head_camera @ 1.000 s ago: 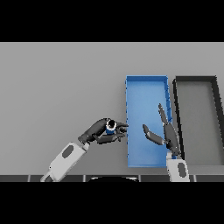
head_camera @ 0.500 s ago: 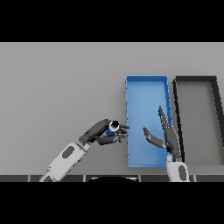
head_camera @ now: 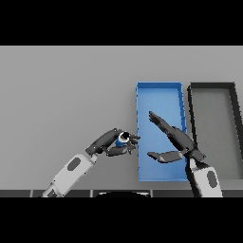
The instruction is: Pick up the blue pipe and place it into the blue bin.
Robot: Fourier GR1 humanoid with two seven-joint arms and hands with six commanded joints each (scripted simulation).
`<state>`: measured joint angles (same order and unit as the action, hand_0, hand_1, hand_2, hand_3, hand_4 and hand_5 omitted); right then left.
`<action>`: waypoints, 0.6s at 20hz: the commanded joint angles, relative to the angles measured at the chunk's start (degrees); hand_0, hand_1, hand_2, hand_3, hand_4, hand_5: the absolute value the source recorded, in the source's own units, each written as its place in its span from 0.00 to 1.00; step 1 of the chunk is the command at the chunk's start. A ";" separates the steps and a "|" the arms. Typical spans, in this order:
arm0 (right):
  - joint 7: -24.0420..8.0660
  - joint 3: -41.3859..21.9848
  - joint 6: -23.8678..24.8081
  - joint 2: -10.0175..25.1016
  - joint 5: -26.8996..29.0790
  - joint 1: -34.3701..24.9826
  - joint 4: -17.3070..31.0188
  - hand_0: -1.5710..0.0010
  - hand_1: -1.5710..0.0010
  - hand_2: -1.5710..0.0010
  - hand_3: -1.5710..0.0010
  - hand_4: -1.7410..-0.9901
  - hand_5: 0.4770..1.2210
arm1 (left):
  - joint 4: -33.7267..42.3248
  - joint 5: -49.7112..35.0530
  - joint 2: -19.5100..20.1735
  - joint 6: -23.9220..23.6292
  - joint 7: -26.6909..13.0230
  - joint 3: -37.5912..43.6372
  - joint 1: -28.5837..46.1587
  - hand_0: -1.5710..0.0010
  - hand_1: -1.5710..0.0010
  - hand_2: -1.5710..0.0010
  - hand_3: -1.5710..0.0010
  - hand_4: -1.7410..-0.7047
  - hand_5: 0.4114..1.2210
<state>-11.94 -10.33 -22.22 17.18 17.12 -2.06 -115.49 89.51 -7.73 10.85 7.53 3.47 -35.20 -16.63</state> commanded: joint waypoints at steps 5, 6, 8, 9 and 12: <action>-4.78 -3.95 -3.76 1.20 1.07 -8.08 0.30 1.00 1.00 1.00 1.00 0.58 0.06 | 0.02 -0.55 0.48 0.08 -0.29 0.49 -0.46 0.00 0.00 0.00 0.06 0.00 1.00; -5.82 -5.25 -4.17 0.52 0.42 -10.08 0.96 1.00 1.00 1.00 1.00 0.60 0.06 | 0.26 -0.77 0.11 -0.06 -1.04 0.32 -0.74 0.00 0.00 0.00 0.05 0.00 1.00; -7.21 -6.93 -5.05 -0.91 0.69 -12.83 2.53 1.00 1.00 1.00 1.00 0.65 0.07 | 0.92 -1.27 1.16 0.84 0.28 0.30 -0.01 0.00 0.00 0.00 0.05 0.00 1.00; -7.66 -7.90 -5.54 -1.74 0.00 -14.03 3.69 1.00 1.00 1.00 1.00 0.67 0.07 | 0.32 -1.20 0.88 1.10 0.76 0.05 0.09 0.00 0.00 0.00 0.04 0.00 1.00; -8.95 -10.12 -6.36 -4.40 -1.09 -17.80 6.41 1.00 1.00 1.00 1.00 0.68 0.07 | -0.10 -1.92 0.55 2.22 1.40 -0.22 -0.13 0.00 0.00 0.00 0.02 0.00 1.00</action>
<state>-20.96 -20.47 -28.57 12.73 16.02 -19.90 -109.09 89.41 -9.76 11.40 9.85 4.86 -35.42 -16.77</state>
